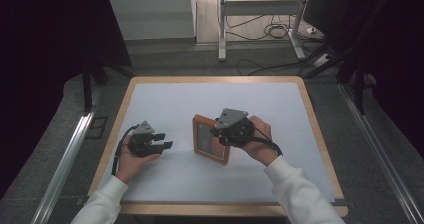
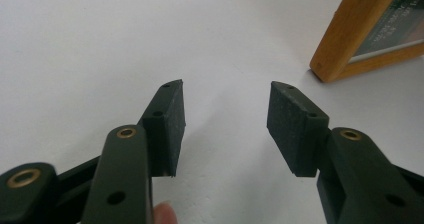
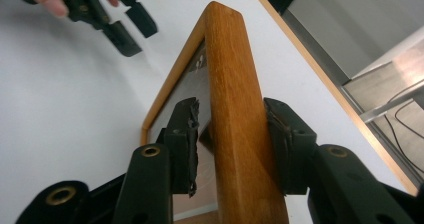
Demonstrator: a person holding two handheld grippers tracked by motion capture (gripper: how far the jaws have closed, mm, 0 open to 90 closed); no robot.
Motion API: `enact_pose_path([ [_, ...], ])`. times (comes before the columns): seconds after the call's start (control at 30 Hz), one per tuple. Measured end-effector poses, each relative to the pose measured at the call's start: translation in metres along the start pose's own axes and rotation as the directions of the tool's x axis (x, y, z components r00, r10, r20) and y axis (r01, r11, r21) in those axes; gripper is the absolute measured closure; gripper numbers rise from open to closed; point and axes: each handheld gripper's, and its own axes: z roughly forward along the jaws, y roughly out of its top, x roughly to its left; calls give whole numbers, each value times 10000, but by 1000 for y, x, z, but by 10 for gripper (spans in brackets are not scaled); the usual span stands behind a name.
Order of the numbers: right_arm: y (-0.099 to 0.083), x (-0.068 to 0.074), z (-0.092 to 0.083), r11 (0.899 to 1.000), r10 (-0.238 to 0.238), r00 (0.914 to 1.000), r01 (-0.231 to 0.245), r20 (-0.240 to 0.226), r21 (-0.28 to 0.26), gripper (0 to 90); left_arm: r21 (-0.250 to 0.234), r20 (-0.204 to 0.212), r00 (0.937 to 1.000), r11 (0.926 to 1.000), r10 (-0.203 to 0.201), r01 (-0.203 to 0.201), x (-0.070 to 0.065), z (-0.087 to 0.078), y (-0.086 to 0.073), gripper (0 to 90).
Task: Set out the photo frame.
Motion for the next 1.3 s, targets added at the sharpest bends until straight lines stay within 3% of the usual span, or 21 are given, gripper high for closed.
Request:
enact_pose_path([
  [0.6, -10, -28, 22, 9951, 949, 9932, -966, 669, 220, 487, -42, -2, 10000, 10000, 33, -33, 1, -1, 0, 487],
  [0.87, -11, -27, 24, 9944, 1031, 9925, -1045, 658, 182, 456, -23, 71, 10000, 10000, 0, 0, 0, 0, 0, 482],
  [0.97, -13, -28, 22, 9929, 1182, 9910, -1189, 635, 72, 404, -16, 80, 10000, 10000, -1, 1, 0, 0, 0, 479],
  [1.1, -16, -28, 13, 9866, 1626, 9824, -1604, 920, -313, 312, -26, 87, 10000, 10000, -25, 25, 0, -1, 0, 478],
  [1.2, -22, -28, 4, 9724, 2282, 9692, -2223, 921, -706, 287, -23, 104, 9999, 10000, 13, -13, -1, -1, 0, 478],
  [1.3, -31, -26, -4, 9650, 2539, 9629, -2458, 918, -909, 273, -21, 102, 9999, 10000, 13, -12, 0, -1, 0, 477],
])
